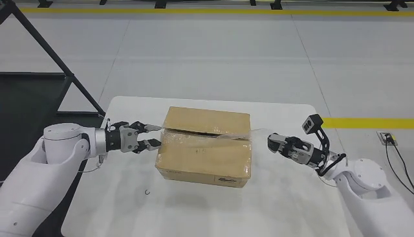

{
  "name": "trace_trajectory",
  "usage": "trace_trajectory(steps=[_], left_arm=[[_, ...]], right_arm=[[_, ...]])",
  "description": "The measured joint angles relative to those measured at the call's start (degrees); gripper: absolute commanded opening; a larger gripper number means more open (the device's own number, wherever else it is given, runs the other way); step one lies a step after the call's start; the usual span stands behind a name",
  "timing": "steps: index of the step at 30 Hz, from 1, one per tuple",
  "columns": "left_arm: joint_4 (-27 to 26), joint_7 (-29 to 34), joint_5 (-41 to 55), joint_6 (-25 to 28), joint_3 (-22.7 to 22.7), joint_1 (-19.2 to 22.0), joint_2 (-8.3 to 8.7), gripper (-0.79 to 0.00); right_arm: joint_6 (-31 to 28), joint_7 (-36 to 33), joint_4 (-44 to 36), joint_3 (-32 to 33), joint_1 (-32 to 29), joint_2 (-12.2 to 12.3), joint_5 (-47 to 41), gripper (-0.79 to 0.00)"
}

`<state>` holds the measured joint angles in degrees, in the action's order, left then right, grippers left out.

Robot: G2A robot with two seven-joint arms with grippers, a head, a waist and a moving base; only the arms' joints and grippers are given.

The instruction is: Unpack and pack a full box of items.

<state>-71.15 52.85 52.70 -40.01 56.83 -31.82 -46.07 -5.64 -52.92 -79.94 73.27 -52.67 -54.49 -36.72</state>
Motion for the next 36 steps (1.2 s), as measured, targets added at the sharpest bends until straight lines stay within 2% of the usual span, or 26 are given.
trace_trajectory(steps=[12, 20, 36], left_arm=[[1.2, 0.3, 0.5, 0.9, 1.1, -0.4, -0.19, -0.437], [1.7, 0.1, 2.4, 1.4, 2.6, -1.4, -0.25, -0.437], [1.1, 1.9, 4.0, 2.6, 5.1, -3.9, -0.08, -0.449]], right_arm=[[-5.9, -1.7, -1.1, 0.5, 0.1, -0.7, -2.7, -0.785], [-9.3, -0.1, -7.1, 1.9, -0.9, -1.0, -3.4, -0.785], [-1.3, 11.8, -27.7, 5.0, -2.6, -1.0, 4.6, -0.785]])
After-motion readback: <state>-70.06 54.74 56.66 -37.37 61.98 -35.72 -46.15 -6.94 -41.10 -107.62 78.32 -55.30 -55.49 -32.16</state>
